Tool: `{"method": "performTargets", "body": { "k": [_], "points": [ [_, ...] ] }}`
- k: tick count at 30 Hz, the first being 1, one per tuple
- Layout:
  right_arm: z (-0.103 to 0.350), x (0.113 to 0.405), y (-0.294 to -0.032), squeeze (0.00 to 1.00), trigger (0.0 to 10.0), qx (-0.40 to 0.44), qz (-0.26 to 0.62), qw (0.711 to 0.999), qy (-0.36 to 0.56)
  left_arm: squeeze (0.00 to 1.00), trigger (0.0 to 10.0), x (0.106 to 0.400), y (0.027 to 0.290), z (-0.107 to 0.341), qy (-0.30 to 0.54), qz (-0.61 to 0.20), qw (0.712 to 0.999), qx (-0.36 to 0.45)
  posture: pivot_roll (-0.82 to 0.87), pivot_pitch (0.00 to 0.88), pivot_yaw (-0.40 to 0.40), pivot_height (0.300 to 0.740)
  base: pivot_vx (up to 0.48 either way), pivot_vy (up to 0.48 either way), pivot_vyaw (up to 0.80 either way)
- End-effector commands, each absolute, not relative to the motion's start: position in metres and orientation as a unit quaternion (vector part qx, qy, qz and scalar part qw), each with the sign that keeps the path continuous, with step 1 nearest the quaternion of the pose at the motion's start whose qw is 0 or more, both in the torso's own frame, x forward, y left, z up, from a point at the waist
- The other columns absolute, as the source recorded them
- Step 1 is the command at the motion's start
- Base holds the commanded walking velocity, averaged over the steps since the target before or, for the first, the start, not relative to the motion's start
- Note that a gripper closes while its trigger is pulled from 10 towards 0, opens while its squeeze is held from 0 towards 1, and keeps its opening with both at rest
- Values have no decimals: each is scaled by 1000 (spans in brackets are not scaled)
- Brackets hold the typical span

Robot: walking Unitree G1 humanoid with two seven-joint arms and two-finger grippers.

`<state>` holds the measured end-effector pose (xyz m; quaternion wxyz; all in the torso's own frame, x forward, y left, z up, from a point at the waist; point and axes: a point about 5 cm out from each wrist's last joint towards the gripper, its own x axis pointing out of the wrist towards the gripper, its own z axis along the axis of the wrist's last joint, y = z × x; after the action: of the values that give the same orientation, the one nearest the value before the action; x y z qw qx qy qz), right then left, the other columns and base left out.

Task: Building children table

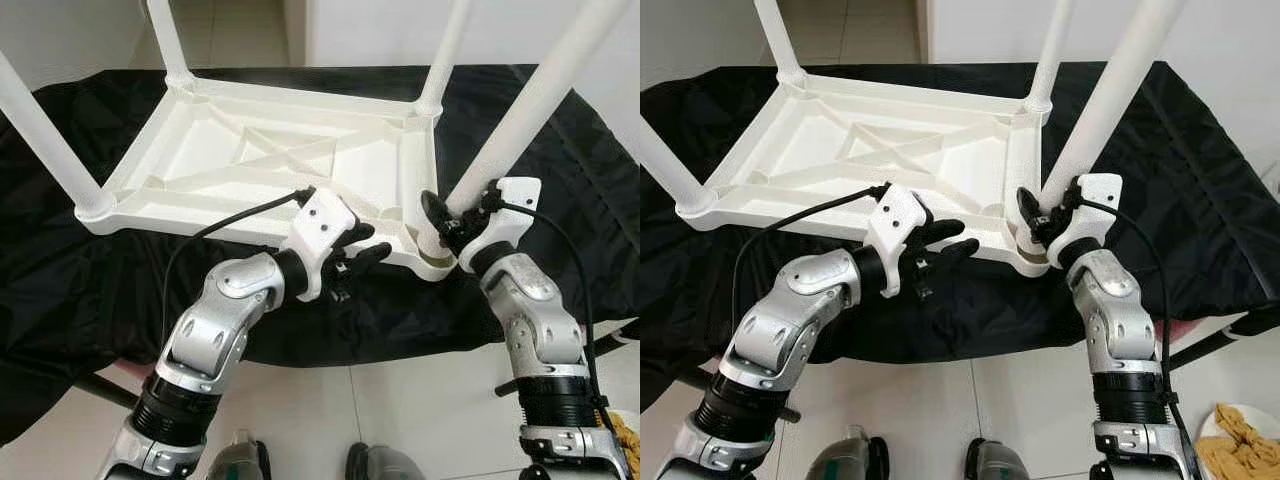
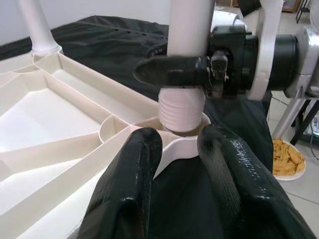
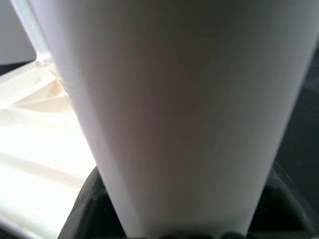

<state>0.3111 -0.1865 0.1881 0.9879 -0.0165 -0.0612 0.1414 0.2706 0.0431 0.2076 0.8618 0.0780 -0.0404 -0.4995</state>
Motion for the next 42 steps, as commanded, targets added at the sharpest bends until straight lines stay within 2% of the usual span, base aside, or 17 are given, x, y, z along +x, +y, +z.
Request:
{"method": "performTargets", "body": {
  "k": [1,14,23,28,32,37,42],
  "points": [
    [178,308,-185,0,10000,-27,154,987,-34,0,10000,264,40,208,-36,-528,845,75,15,78,-11,740,0,0,0],
    [172,305,-179,0,10000,-73,189,979,-27,0,10000,260,38,207,-28,-528,846,69,18,80,-14,740,0,0,0],
    [164,295,-181,0,10000,-112,201,972,-55,0,10000,258,37,208,-23,-529,846,63,20,82,-14,740,0,0,0],
    [157,292,-184,0,10000,-65,189,979,-50,0,10000,257,36,208,-23,-530,846,62,20,89,-8,740,0,0,0],
    [156,292,-186,0,10000,-58,184,980,-48,0,10000,257,36,208,-23,-530,846,62,19,91,-7,740,0,0,0],
    [150,297,-195,0,10000,7,155,988,-24,0,10000,257,36,208,-22,-529,846,62,16,101,-3,740,0,0,0],
    [144,301,-199,0,10000,26,138,990,2,0,10000,256,35,208,-20,-530,846,63,19,104,-5,740,0,0,0]
  ]
}}
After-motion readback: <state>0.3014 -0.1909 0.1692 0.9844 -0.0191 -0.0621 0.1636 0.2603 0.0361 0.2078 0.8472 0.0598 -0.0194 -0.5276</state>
